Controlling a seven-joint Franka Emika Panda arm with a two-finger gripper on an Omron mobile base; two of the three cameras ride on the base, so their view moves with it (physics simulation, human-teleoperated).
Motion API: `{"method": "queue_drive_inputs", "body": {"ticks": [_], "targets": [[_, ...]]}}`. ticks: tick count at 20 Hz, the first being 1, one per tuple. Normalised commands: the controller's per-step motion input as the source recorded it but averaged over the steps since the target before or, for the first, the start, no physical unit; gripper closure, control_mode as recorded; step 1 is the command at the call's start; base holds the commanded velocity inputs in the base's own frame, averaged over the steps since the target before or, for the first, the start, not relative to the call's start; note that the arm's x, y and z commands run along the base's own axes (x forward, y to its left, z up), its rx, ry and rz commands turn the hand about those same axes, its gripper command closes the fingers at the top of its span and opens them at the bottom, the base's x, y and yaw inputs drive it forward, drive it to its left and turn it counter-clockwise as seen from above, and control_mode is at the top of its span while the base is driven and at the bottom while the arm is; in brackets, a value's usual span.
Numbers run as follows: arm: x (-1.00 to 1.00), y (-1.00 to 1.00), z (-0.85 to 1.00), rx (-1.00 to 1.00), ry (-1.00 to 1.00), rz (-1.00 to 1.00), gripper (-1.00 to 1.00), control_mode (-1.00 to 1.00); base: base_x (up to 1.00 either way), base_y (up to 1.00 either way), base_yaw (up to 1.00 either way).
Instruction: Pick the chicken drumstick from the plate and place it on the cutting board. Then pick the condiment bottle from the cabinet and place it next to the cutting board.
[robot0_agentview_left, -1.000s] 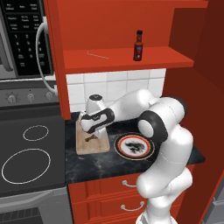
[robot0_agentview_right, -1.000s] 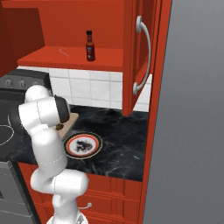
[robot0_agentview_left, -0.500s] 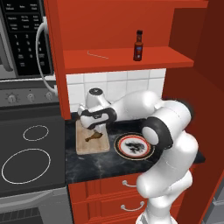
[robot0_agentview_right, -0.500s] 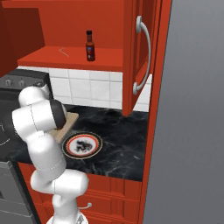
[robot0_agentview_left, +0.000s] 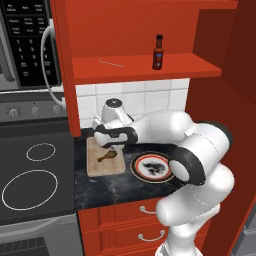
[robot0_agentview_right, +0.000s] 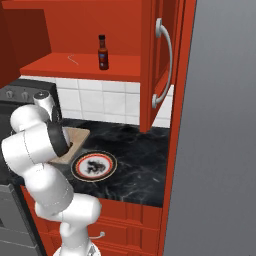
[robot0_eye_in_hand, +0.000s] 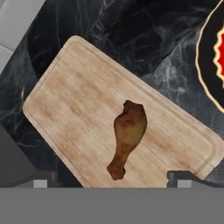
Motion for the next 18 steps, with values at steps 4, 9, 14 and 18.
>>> {"method": "queue_drive_inputs", "body": {"ticks": [4, 9, 14, 18], "targets": [[-0.42, -0.16, 0.17, 0.00, -0.02, 0.00, -1.00, -1.00, 0.00, 0.00, 0.00], [-0.36, -0.07, 0.23, 0.00, -0.03, 0.00, -1.00, -1.00, 0.00, 0.00, 0.00], [-0.34, -0.02, 0.30, 0.05, -0.05, 0.00, -1.00, -1.00, 0.00, 0.00, 0.00], [-0.20, -0.05, 0.34, 0.06, -0.03, 0.00, -1.00, -1.00, 0.00, 0.00, 0.00]]}}
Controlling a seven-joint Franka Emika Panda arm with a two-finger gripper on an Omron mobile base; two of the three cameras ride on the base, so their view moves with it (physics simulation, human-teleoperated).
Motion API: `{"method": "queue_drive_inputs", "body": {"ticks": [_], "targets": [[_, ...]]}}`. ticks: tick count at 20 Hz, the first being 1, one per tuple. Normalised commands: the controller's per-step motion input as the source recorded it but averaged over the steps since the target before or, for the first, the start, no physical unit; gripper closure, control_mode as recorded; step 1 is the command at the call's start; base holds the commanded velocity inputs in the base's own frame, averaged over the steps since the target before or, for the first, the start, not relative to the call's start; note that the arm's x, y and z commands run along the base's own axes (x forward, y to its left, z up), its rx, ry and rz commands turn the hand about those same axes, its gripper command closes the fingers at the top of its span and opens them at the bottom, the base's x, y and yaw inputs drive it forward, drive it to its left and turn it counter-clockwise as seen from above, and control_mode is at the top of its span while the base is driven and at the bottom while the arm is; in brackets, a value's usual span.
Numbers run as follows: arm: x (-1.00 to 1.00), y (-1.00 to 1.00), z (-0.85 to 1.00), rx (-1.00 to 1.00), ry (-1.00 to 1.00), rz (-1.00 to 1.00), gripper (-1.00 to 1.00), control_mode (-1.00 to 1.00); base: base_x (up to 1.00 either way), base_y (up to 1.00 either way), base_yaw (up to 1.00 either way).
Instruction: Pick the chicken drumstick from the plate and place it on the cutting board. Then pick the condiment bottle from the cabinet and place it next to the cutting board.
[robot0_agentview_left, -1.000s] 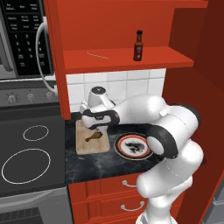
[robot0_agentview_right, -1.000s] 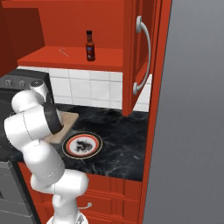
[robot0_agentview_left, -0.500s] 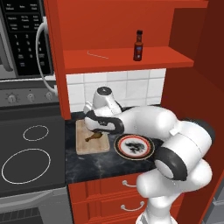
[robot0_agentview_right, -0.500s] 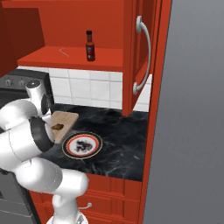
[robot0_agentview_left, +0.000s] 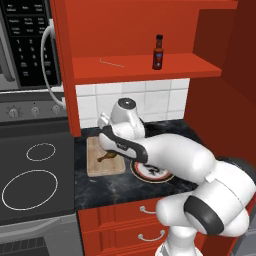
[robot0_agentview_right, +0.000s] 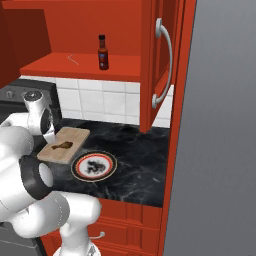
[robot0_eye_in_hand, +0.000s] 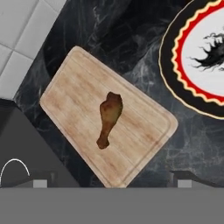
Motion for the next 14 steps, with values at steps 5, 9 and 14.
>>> {"method": "queue_drive_inputs", "body": {"ticks": [5, 9, 14], "targets": [[-0.14, -0.10, 0.19, 0.08, -0.03, -0.01, -1.00, -1.00, 0.00, 0.00, 0.00], [-0.04, -0.20, 0.02, 0.15, 0.00, -0.05, -1.00, -1.00, 0.00, 0.00, 0.00], [0.00, -0.22, 0.00, 0.17, 0.02, -0.06, -1.00, -1.00, 0.00, 0.00, 0.00]]}}
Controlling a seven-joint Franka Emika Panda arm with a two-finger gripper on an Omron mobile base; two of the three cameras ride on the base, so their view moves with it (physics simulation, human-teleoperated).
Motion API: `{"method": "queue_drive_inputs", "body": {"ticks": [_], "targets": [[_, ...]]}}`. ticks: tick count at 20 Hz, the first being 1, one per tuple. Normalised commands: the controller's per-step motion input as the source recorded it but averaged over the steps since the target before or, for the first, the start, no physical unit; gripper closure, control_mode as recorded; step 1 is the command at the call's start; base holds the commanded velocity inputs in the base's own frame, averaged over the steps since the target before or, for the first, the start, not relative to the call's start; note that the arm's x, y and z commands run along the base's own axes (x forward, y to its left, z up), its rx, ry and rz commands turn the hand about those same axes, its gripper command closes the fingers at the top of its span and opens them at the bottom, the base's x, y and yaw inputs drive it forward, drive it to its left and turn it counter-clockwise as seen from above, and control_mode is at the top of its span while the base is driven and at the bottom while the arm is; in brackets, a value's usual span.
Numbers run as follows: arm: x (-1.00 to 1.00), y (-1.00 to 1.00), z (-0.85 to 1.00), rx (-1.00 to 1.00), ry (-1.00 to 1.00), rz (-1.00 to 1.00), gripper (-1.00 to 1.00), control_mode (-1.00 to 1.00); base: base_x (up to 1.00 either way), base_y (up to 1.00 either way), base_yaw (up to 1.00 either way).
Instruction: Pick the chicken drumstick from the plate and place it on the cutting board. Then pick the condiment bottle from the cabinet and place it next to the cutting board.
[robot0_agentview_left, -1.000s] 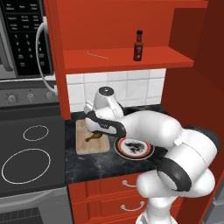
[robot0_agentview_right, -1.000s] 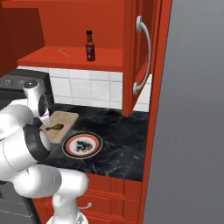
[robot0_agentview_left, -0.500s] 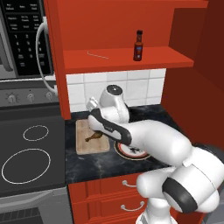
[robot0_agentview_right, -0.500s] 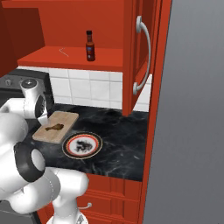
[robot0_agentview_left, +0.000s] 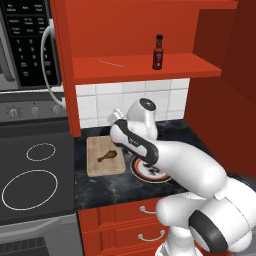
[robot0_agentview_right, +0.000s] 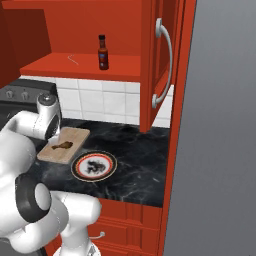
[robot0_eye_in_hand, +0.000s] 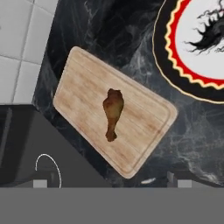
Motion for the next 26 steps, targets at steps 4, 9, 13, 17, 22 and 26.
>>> {"method": "queue_drive_inputs", "body": {"ticks": [4, 9, 13, 17, 22, 26], "targets": [[0.00, -0.19, 0.00, 0.18, 0.06, -0.04, -1.00, -1.00, 0.00, 0.00, 0.00], [0.00, -0.17, 0.00, 0.18, 0.09, -0.04, -1.00, -1.00, 0.00, 0.00, 0.00], [0.00, -0.18, 0.00, 0.20, 0.09, -0.06, -1.00, -1.00, 0.00, 0.00, 0.00], [0.00, -0.08, 0.00, 0.23, 0.01, -0.09, -1.00, -1.00, 0.00, 0.00, 0.00], [-0.08, 0.00, 0.00, 0.19, -0.06, -0.16, -1.00, -1.00, 0.00, 0.00, 0.00], [-0.11, 0.00, 0.00, 0.16, -0.08, -0.20, -1.00, -1.00, 0.00, 0.00, 0.00]]}}
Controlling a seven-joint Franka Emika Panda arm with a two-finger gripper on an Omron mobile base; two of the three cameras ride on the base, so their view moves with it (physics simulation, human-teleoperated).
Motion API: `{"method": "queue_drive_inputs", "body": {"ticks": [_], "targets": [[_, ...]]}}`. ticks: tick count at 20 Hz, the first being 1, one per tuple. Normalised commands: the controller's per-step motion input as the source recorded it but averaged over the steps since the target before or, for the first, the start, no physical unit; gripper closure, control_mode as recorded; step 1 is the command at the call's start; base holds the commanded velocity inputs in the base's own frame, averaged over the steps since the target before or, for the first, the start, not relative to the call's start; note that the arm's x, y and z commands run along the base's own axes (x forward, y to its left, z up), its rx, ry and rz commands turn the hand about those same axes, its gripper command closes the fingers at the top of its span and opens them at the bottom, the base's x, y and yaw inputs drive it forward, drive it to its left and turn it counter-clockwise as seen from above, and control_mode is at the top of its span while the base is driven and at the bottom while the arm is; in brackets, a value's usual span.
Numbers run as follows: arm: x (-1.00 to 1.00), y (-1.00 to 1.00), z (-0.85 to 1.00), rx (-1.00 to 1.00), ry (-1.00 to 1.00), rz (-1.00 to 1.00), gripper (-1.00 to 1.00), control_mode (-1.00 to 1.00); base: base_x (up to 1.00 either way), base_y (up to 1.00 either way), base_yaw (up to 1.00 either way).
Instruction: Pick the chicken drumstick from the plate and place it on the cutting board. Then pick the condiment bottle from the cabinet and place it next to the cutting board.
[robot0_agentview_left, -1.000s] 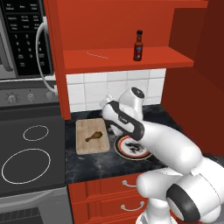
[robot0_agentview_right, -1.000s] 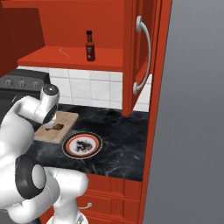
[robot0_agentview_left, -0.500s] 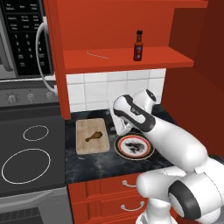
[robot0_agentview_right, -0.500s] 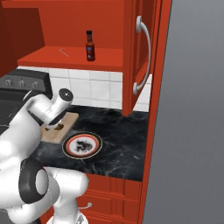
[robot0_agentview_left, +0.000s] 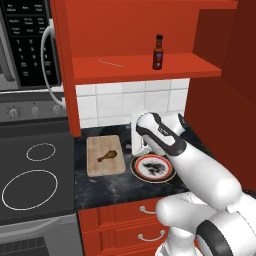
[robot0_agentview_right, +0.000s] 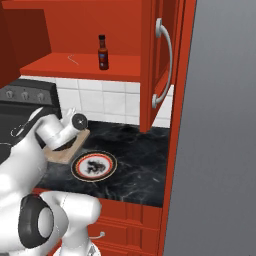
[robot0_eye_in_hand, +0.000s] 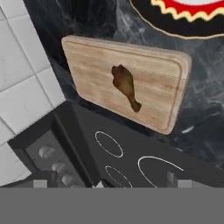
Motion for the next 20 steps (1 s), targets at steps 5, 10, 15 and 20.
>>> {"method": "queue_drive_inputs", "body": {"ticks": [5, 10, 15, 20], "targets": [[-0.14, 0.00, 0.00, 0.17, -0.04, -0.19, -1.00, -1.00, 0.00, 0.00, 0.00], [-0.03, -0.01, 0.00, 0.20, 0.01, -0.13, -1.00, -1.00, 0.00, 0.00, 0.00], [0.00, -0.10, 0.00, 0.23, 0.02, -0.06, -1.00, -1.00, 0.00, 0.00, 0.00], [0.02, -0.29, 0.00, 0.23, 0.00, -0.01, -1.00, -1.00, 0.00, 0.00, 0.00]]}}
